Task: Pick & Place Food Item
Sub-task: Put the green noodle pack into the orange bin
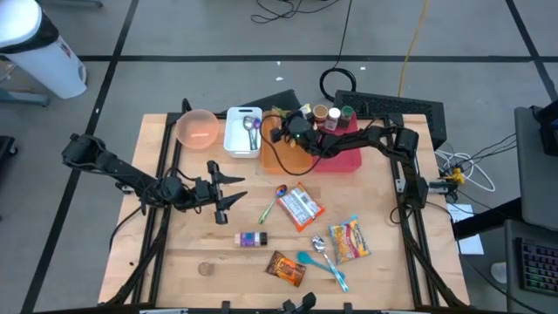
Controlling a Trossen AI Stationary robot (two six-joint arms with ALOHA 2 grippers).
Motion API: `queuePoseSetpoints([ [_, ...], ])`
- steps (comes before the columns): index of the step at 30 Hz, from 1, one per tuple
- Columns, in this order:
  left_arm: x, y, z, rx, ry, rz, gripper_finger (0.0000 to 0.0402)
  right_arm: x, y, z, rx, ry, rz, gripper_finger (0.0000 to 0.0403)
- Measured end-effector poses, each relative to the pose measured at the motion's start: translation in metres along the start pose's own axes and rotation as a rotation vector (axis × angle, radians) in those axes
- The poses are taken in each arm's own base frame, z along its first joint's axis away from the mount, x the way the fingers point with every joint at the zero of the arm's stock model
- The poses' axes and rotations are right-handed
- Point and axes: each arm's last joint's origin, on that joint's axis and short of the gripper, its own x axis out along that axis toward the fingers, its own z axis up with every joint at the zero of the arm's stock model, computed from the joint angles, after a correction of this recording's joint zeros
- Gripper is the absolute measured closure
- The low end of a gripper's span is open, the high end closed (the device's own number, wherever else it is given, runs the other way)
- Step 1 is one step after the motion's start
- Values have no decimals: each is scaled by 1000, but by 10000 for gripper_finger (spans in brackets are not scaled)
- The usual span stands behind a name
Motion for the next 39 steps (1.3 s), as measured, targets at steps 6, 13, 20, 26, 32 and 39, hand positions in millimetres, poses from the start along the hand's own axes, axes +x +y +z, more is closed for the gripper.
queuePoseSetpoints([
  [6,0,0,0,0,0,0,215,0,0,0,-3,1,0,403],
  [13,0,0,0,0,0,0,215,0,0,0,-3,1,1,403],
  [20,0,0,0,0,0,0,215,0,0,0,-3,1,1,395],
  [26,0,0,0,0,0,0,215,0,0,0,-4,0,-3,363],
  [32,0,0,0,0,0,0,215,1,-1,0,-10,-1,-8,324],
  [39,0,0,0,0,1,0,215,1,-2,1,-27,-3,-13,293],
])
